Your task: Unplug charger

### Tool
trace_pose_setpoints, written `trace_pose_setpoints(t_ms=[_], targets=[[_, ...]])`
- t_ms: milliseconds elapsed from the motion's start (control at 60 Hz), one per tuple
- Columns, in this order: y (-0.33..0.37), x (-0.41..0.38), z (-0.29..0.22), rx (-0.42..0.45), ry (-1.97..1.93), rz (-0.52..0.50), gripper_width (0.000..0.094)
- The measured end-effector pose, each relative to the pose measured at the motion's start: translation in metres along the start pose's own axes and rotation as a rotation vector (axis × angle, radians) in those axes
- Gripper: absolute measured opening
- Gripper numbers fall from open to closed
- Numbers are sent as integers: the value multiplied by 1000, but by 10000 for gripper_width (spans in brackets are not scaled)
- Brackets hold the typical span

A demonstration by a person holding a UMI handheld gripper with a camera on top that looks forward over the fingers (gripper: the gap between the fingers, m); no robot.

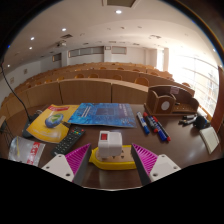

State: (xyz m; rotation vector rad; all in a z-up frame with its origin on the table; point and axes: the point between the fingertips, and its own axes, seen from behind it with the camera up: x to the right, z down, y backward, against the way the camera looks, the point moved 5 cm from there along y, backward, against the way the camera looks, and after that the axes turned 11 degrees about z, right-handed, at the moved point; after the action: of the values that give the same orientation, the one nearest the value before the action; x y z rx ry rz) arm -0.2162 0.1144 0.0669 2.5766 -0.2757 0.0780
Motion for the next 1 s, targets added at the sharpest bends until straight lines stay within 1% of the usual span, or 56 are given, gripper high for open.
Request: trace_pose_setpoints(t_ms=[33,67,167,183,317,467,617,633,650,683,717,733,767,800,833,867,883,917,950,1000], targets=[[-8,-3,-3,-1,-2,9,769],[-18,-4,-5,5,-6,13,702],[-33,-9,-8,-27,-13,34,418],[-34,-7,-8,-32,-14,48,402],[-34,-7,-8,-65,-25,53,364],[-33,-8,-9,-52,0,55,288],[-31,-9,-10,-45,-1,34,279],[-27,-7,-17,-13,-12,28,279],[-19,-4,-36,29,-17,28,280],[4,8,-86,196,7,68,278],[31,14,-131,332,29,90,275],[44,14,-153,360,16,74,276],[69,9,-192,397,-56,-6,278],[91,7,-224,412,-114,-73,277],[111,19,-253,452,-145,-89,278],[125,42,-278,510,-150,-73,278],[124,46,-286,514,-152,-66,279],[131,61,-290,533,-151,-49,278],[130,77,-284,530,-152,-31,277],[112,98,-257,480,-143,-3,278]])
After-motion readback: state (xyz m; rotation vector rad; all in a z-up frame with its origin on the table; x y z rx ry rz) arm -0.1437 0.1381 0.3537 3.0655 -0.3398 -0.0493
